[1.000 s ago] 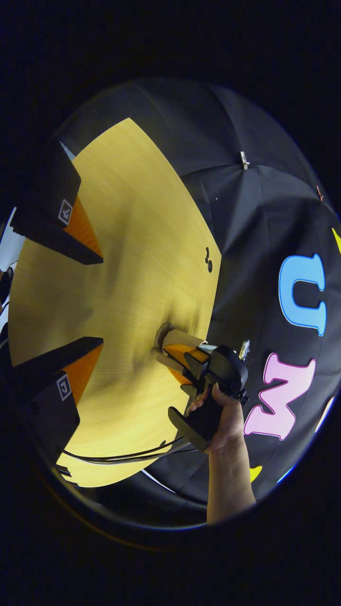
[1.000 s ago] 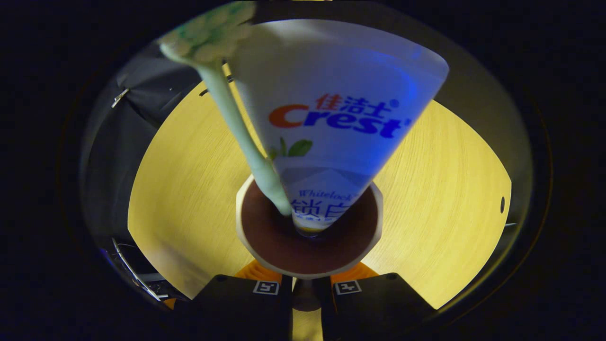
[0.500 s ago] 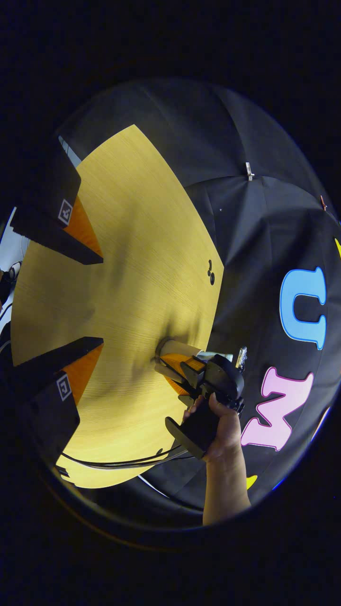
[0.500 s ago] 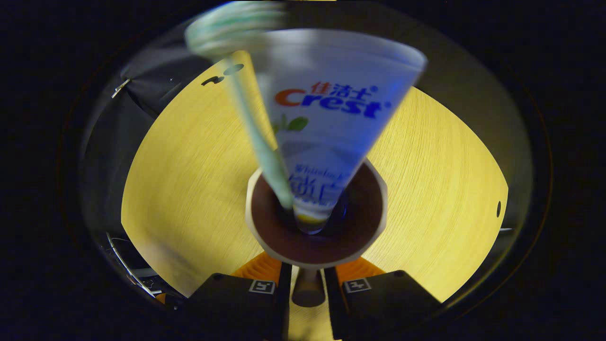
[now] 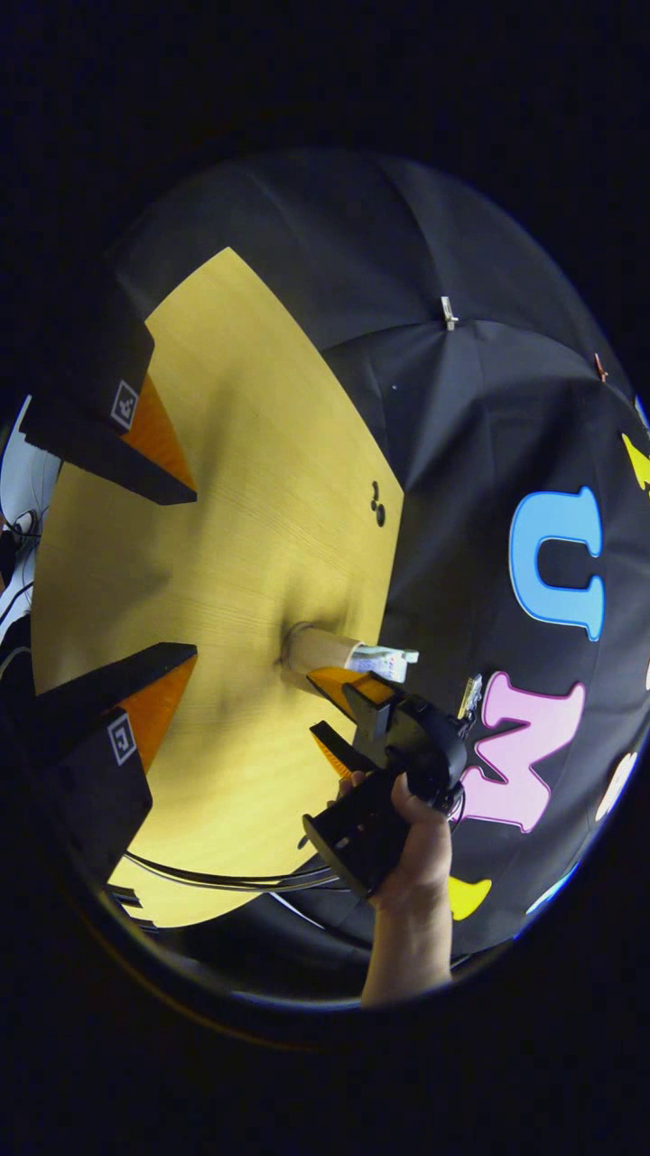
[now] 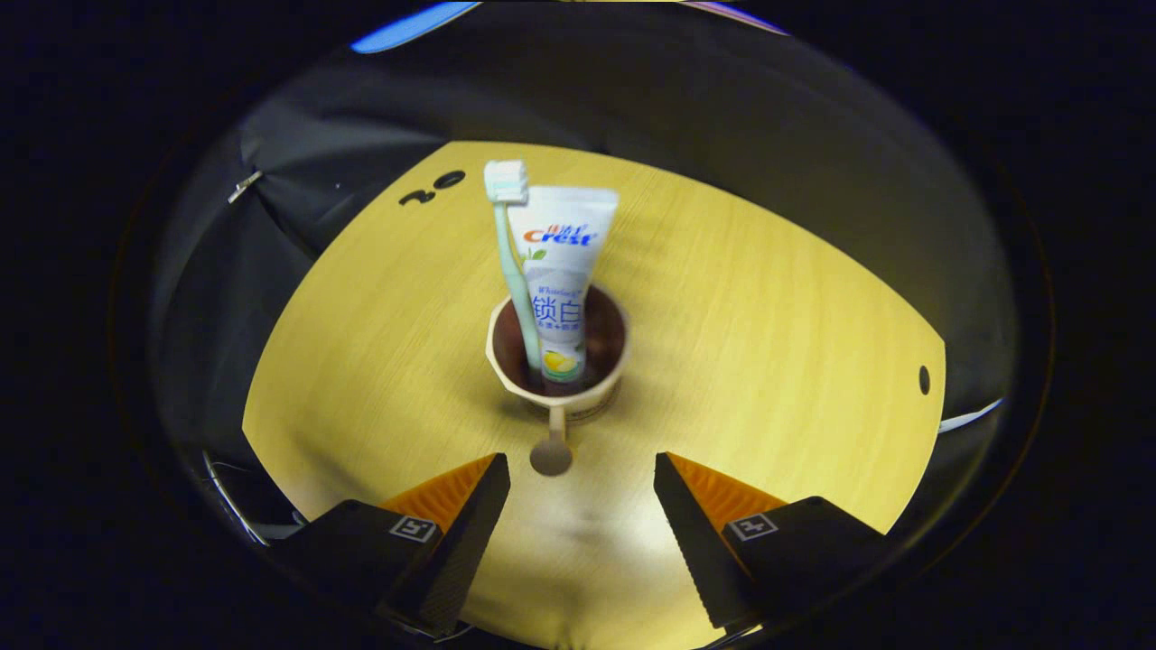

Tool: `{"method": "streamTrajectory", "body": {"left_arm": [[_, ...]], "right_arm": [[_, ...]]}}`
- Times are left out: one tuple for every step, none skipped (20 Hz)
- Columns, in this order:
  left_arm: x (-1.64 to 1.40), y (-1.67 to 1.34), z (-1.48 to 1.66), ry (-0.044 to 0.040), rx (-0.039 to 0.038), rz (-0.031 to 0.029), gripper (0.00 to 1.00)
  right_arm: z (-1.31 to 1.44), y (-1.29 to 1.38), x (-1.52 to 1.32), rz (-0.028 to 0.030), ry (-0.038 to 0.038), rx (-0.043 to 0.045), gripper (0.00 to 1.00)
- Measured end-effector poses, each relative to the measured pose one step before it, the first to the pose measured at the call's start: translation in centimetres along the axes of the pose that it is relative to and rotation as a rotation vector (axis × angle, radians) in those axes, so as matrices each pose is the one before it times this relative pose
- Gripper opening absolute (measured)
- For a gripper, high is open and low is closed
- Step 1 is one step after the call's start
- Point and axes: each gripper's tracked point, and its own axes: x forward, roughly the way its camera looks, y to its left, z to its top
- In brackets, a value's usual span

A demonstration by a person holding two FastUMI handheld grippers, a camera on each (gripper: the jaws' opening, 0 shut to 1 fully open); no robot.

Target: Put the toothbrush and toothpaste on the desktop into the cup, then pick up the cup and place it on the coaster on the desktop.

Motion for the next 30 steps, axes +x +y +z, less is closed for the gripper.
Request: {"method": "streamTrajectory", "body": {"left_arm": [[-0.390, -0.256, 0.445, -0.00879, 0.00420, -0.01016, 0.98], [-0.432, -0.305, 0.455, -0.00905, 0.00098, -0.01441, 0.98], [-0.555, -0.393, 0.517, -0.01288, 0.00097, -0.01441, 0.98], [-0.701, -0.405, 0.841, -0.02512, 0.00648, -0.01149, 0.98], [-0.516, -0.307, 0.833, -0.02323, 0.00781, -0.00956, 0.98], [-0.462, -0.447, 0.684, -0.01683, 0.00874, -0.01104, 0.98], [-0.429, -0.487, 0.810, -0.01479, 0.00411, -0.01377, 0.98], [-0.479, -0.580, 0.888, -0.01702, -0.00080, -0.01979, 0.98], [-0.418, -0.561, 0.790, -0.01639, -0.00095, -0.02038, 0.97], [-0.526, -0.538, 0.869, -0.01825, 0.00368, -0.01900, 0.97], [-0.452, -0.392, 0.858, -0.01895, 0.00912, -0.01705, 0.97], [-0.431, -0.220, 0.941, -0.01917, 0.01171, -0.01124, 0.97], [-0.247, 0.259, 0.750, -0.01600, 0.01009, -0.01243, 0.98], [-0.447, -0.149, 0.819, -0.01426, 0.00710, -0.01601, 0.98], [-0.433, 0.004, 0.745, -0.01357, 0.00399, -0.01181, 0.98], [-0.482, -0.001, 0.760, -0.01359, 0.00108, -0.00866, 0.98], [-0.641, 0.075, 0.645, -0.01439, -0.00336, -0.00795, 0.98], [-0.621, 0.060, 0.766, -0.01401, -0.00497, -0.00569, 0.98], [-0.577, 0.099, 0.640, -0.01357, -0.00129, -0.00050, 0.98], [-0.585, 0.193, 0.715, -0.01608, 0.00563, 0.00381, 0.98], [-0.550, 0.177, 0.838, -0.02421, 0.01652, 0.00482, 0.97], [-0.591, 0.102, 0.794, -0.02409, 0.01836, 0.00671, 0.97], [-0.419, 0.032, 0.329, -0.02042, 0.01683, 0.00551, 0.97], [-0.525, -0.101, 0.638, -0.02201, 0.01807, 0.00581, 0.97], [-0.388, -0.180, 0.454, -0.01806, 0.01424, 0.00464, 0.97], [-0.494, -0.457, 0.225, -0.00843, 0.00410, -0.00319, 0.97], [-0.380, -0.596, -0.027, 0.00011, -0.00883, -0.01162, 0.97], [-0.449, -1.032, -0.236, 0.00732, -0.02066, -0.02104, 0.97], [-0.433, -0.594, -0.152, 0.00391, -0.01267, -0.01576, 0.97], [-0.239, -0.597, 0.031, -0.00476, 0.00236, -0.01595, 0.97]], "right_arm": [[0.097, -0.318, -1.536, -0.00494, -0.04109, 0.00541, 0.99], [0.208, -0.502, -1.880, -0.00855, -0.05039, 0.00748, 0.99], [0.214, -0.404, -1.599, -0.00932, -0.04215, 0.00702, 0.99], [0.040, -0.463, -2.125, -0.01855, -0.05980, 0.01433, 0.99], [0.009, -0.328, -1.763, -0.01348, -0.04166, 0.01437, 0.99], [0.033, -0.234, -1.746, -0.00976, -0.04238, 0.01603, 0.99], [-0.071, -0.150, -1.582, -0.00827, -0.04056, 0.01457, 0.99], [-0.119, -0.274, -1.723, -0.01140, -0.03793, 0.01155, 0.99], [-0.249, -0.250, -1.577, -0.01064, -0.03439, 0.00932, 0.99], [-0.291, -0.227, -1.553, -0.00935, -0.03177, 0.00379, 0.99], [-0.225, -0.214, -1.341, -0.00524, -0.03071, 0.00246, 0.99], [0.082, -0.409, -1.602, -0.00937, -0.03781, 0.00676, 0.99], [0.192, -0.568, -1.725, -0.01853, -0.04046, 0.00566, 0.99], [0.269, -0.593, -1.681, -0.01221, -0.04347, 0.00364, 0.99], [0.269, -0.638, -1.757, -0.01891, -0.04227, 0.00565, 0.98], [0.603, -0.499, -1.599, -0.01438, -0.04160, 0.01496, 0.98], [0.521, -0.103, -1.669, -0.01213, -0.04274, 0.03047, 0.98], [0.270, 0.052, -1.647, -0.00509, -0.04230, 0.03058, 0.98], [0.032, -0.002, -1.644, -0.00495, -0.03741, 0.01974, 0.99], [0.011, -0.148, -1.442, -0.01351, -0.03112, 0.00068, 0.98], [-0.063, -0.720, -1.316, -0.02365, -0.03043, -0.00999, 0.98], [0.039, -0.472, -1.130, -0.02024, -0.02711, -0.00641, 0.98], [-0.006, -0.009, -1.072, -0.00818, -0.02239, 0.00124, 0.98], [-0.051, -0.077, -0.993, -0.00558, -0.01707, 0.00136, 0.98], [-0.320, -0.301, -0.863, -0.01213, -0.00816, -0.00005, 0.98], [-0.283, -0.397, -0.785, -0.01173, -0.00570, 0.00200, 0.98], [-0.022, -0.071, -0.741, -0.00284, -0.01412, 0.00449, 0.99], [-0.080, -0.053, -0.551, -0.00212, -0.00948, 0.00244, 0.99], [-0.091, -0.350, -0.397, -0.00938, -0.01104, 0.00068, 0.99], [-0.235, -0.433, -0.356, -0.01013, -0.00392, 0.00046, 0.98]]}}
